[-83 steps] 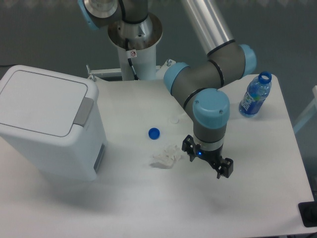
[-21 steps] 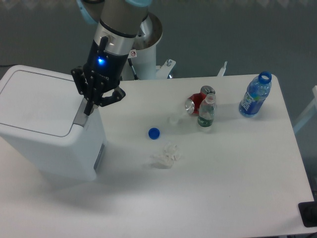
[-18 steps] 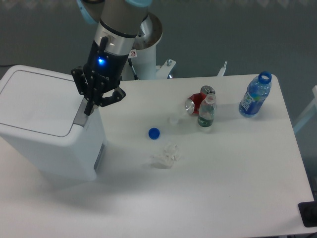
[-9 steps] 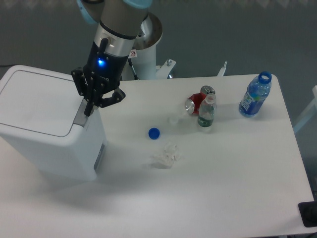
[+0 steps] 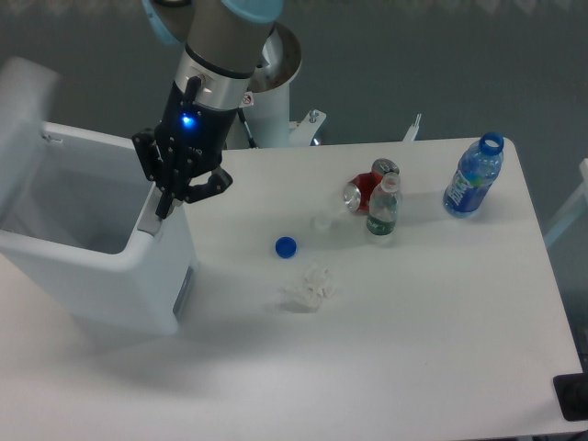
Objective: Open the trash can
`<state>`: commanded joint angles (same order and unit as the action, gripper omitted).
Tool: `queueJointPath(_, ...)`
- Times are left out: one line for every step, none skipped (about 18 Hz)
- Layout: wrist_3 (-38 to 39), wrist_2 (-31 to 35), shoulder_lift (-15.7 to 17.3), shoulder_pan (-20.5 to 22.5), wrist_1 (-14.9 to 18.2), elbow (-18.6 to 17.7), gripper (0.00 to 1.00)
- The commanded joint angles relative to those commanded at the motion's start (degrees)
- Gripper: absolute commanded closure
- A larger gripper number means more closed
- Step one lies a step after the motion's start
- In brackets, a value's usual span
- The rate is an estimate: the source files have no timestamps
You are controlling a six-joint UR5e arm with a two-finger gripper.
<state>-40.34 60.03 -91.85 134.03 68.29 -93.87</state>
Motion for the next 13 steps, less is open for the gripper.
queueJointPath(0.0,-0.09,0.0,0.0,0.0,-0.09,1.0)
queueJointPath(0.0,-0.09,0.0,0.09,0.09,0.0,1.0)
queueJointPath(0.0,-0.09,0.0,0.18,0.09,0.0,1.0)
queueJointPath(-0.17,-0.17,0.0,0.26,0.0,0.09,1.0)
queueJointPath(-0.52,-0.18,0.0,0.35,-0.17,0.35,1.0)
queueJointPath(-1.66,-0.18,0.0,0.44,-0.09,0.79,0.89)
queueJointPath(-3.32,-0.18,0.0,0.7,-0.17,1.05,0.77)
queueJointPath(-4.73,-0.18,0.0,1.75,-0.35,1.14,0.61)
queueJointPath(-5.62,-0.26,0.0,2.54,-0.44,1.23,0.5)
queueJointPath(-5.97,-0.44,0.0,3.07,-0.61,1.41,0.34)
queueJointPath(-6.24,-0.35,0.0,3.86,-1.14,1.67,0.11)
queueJointPath(-6.68,-0.44,0.0,5.09,-1.93,1.67,0.01)
queueJointPath(-6.85,-0.35,-0.09,6.06,-2.54,1.67,0.0)
